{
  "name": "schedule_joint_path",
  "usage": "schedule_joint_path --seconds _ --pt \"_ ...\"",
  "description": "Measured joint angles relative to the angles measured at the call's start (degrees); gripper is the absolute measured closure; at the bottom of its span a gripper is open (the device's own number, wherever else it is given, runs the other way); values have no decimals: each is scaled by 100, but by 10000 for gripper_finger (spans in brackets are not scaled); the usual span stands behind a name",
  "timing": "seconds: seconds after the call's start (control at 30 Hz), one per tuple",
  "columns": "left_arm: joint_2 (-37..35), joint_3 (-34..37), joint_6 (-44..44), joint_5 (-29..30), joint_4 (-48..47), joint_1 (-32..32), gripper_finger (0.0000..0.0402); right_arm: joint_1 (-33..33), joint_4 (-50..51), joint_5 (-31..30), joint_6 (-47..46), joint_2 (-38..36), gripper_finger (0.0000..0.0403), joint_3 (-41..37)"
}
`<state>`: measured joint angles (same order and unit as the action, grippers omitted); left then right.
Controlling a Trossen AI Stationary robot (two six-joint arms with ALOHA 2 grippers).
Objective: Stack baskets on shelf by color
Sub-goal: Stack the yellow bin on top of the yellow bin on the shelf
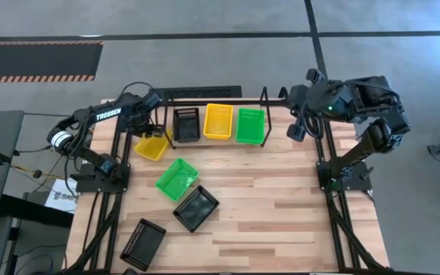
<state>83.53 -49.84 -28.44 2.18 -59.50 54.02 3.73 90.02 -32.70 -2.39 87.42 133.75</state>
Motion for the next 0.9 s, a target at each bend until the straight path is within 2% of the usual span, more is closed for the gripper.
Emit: schedule_joint_path --seconds 0.1,0.2,0.43,0.53,0.63,0.7,0.9 --pt "0 256 68 -147 19 -3 337 47 -1 -1 -12 0 397 1" --pt "-2 585 -73 21 113 -6 357 80 -2 -3 -13 0 397 1" --pt "-31 939 -2 89 220 -5 351 69 -2 -5 -12 0 397 1" --pt "-21 870 140 4 218 -5 355 69 -2 -7 -12 0 397 1" --pt "-32 744 253 -35 195 -9 388 69 -2 -7 -12 0 397 1" --pt "-100 642 380 -22 189 -7 396 80 -2 -3 -14 0 397 0" --pt "-788 152 213 321 -403 13 401 78 -2 2 -14 0 397 -1"
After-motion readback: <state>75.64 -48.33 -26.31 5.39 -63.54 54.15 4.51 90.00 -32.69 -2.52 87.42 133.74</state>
